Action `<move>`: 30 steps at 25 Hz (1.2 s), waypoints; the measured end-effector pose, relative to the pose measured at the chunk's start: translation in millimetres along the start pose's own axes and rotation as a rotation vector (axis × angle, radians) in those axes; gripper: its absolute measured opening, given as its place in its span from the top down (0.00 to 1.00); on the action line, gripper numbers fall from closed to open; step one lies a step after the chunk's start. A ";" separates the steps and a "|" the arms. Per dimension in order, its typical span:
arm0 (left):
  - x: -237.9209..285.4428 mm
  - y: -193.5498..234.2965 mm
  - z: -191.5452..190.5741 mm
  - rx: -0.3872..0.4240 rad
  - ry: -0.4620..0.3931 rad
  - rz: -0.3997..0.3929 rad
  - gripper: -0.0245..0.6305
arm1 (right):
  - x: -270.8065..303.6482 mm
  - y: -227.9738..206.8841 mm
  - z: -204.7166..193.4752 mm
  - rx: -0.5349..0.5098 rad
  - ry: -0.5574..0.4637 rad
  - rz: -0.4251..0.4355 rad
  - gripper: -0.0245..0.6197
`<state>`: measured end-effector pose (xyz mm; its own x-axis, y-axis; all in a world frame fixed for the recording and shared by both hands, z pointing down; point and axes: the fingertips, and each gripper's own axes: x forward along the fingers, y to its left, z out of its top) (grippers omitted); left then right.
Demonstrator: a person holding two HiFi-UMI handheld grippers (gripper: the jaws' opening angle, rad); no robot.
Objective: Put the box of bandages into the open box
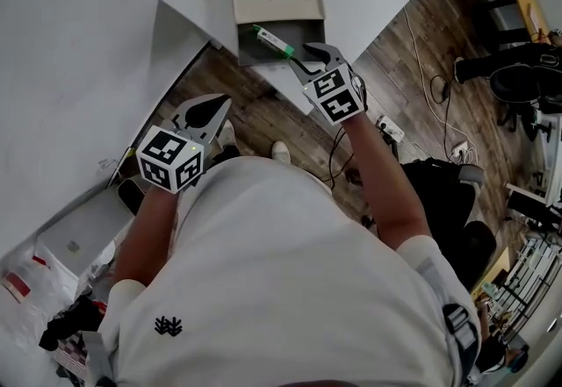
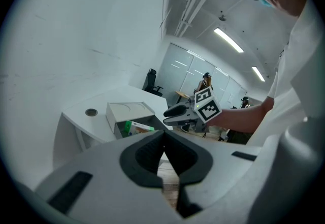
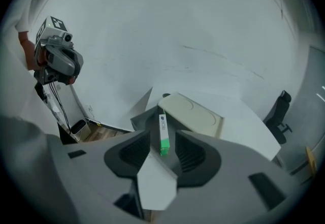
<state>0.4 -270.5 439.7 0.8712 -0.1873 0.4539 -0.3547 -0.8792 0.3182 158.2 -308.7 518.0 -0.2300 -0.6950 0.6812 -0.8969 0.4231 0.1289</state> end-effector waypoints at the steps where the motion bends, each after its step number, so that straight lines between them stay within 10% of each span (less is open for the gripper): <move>1: 2.5 -4.6 -0.4 0.000 -0.001 0.001 0.95 | -5.0 1.5 -1.5 0.004 -0.006 0.006 0.72; 30: 16.2 -94.7 -25.0 -0.038 -0.086 0.168 0.95 | -125.5 48.8 -74.7 0.096 -0.135 0.138 0.95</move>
<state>39.6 -179.3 437.8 0.8239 -0.3681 0.4310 -0.5087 -0.8156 0.2758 171.5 -157.4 492.6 -0.3963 -0.7085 0.5839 -0.8836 0.4671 -0.0330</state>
